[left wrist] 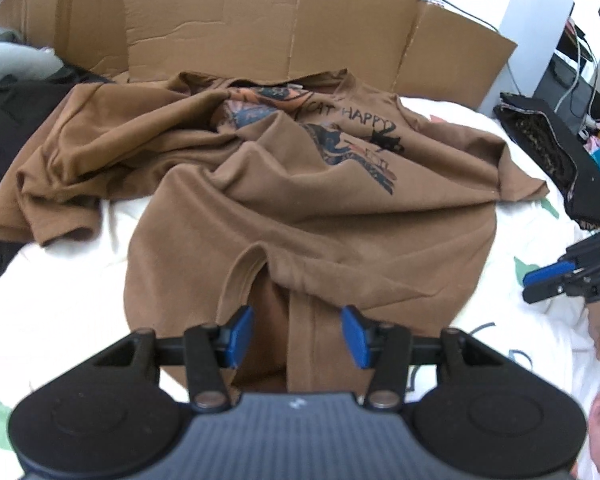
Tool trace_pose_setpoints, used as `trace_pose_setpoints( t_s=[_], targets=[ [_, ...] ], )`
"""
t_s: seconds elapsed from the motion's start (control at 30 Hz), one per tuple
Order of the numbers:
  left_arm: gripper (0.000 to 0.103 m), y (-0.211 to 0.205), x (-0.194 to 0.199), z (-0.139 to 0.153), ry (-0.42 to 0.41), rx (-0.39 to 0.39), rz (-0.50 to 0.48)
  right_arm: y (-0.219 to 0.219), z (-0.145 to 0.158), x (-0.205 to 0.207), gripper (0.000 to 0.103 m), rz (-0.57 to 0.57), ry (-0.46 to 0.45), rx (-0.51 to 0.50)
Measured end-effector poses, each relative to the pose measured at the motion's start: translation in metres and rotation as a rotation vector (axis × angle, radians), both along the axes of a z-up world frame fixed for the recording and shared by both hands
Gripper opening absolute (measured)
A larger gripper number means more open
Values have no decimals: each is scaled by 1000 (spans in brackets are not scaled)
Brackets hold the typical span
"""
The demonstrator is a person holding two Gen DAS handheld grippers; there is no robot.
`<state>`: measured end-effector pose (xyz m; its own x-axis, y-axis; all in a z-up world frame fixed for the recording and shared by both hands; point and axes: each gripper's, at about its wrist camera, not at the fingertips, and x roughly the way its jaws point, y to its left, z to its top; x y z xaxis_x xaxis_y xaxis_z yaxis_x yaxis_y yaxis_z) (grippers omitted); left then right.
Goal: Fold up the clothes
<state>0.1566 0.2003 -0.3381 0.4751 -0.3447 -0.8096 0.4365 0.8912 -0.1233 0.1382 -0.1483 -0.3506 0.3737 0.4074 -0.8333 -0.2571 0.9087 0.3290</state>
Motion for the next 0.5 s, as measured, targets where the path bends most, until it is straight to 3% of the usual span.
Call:
trace_pose_setpoints(
  t_s=[0.13, 0.37, 0.5],
  targets=[
    [41, -10, 1, -8, -18, 86, -31, 3, -2, 1, 31, 3, 4, -3],
    [41, -25, 20, -23, 6, 76, -17, 9, -1, 2, 31, 14, 2, 1],
    [42, -30, 28, -25, 14, 29, -1, 11, -1, 2, 31, 22, 4, 0]
  ],
)
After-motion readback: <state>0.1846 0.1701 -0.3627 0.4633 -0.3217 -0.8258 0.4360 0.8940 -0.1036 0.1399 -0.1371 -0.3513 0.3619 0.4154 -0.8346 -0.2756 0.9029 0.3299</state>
